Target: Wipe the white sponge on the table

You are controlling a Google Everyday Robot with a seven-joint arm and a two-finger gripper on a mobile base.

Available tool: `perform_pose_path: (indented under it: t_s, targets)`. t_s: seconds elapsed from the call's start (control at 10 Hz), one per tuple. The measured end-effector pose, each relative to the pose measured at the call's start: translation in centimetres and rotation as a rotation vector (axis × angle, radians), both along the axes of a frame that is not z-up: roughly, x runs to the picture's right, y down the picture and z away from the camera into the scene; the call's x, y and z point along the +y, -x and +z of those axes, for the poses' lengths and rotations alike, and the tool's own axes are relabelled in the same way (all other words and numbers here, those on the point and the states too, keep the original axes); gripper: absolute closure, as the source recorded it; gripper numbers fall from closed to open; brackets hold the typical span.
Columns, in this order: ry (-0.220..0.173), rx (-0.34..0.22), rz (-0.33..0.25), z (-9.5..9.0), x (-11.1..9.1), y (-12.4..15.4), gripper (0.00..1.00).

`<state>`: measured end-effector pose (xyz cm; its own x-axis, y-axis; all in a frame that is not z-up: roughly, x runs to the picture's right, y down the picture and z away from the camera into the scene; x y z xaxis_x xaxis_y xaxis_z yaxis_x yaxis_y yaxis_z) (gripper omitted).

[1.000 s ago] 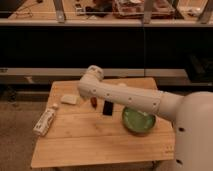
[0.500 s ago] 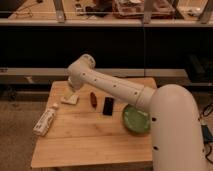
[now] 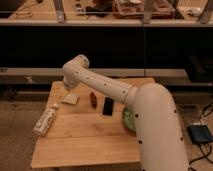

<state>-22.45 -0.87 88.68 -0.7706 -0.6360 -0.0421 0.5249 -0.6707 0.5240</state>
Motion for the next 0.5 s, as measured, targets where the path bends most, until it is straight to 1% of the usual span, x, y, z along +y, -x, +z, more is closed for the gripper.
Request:
perform_pose_path:
  t_s: [0.1, 0.4, 0.5]
  targets:
    - [0.003, 0.0, -0.006, 1.1, 0.4, 0.9, 0.2]
    - [0.024, -0.04, -0.025, 2.2, 1.5, 3.5, 0.2]
    - [0.033, -0.048, -0.04, 2.8, 2.3, 4.2, 0.2]
